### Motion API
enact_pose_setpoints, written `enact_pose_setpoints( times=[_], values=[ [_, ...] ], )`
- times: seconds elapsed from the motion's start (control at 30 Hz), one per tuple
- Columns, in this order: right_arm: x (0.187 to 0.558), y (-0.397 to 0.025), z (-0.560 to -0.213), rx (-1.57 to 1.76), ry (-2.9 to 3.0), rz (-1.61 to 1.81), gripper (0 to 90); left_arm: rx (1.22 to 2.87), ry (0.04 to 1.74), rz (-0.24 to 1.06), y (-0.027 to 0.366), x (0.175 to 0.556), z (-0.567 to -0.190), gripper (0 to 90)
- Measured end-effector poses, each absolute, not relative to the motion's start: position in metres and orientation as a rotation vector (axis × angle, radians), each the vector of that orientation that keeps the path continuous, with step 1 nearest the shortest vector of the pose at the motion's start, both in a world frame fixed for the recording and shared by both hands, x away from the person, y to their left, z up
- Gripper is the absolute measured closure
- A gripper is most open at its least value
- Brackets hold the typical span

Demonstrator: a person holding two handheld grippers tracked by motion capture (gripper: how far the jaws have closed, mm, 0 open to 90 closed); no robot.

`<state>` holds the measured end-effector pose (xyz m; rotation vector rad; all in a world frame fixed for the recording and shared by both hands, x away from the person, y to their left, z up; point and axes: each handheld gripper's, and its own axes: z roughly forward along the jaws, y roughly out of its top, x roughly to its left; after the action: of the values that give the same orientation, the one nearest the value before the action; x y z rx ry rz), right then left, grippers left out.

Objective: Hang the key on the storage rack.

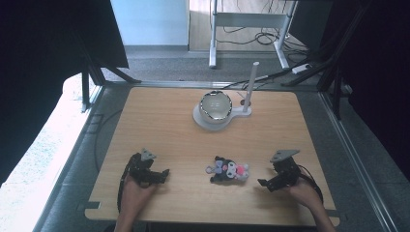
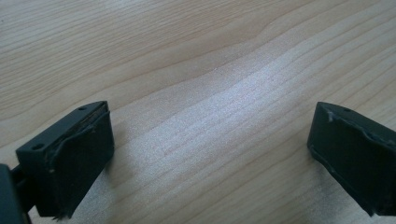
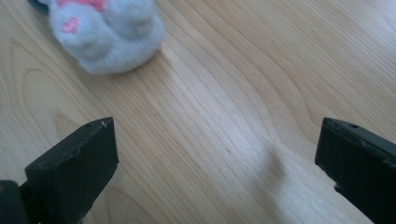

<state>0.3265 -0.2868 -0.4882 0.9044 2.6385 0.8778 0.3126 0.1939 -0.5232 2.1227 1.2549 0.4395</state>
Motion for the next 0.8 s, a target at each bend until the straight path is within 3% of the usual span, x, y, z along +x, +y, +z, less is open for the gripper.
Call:
enact_pose_setpoints(
  times=[0.8],
  values=[
    [0.343, -0.206, -0.467, 0.516, 2.917, 0.615, 1.9, 2.122, 1.256, 0.438, 0.194, 0.313, -0.523, 0.5]
  ],
)
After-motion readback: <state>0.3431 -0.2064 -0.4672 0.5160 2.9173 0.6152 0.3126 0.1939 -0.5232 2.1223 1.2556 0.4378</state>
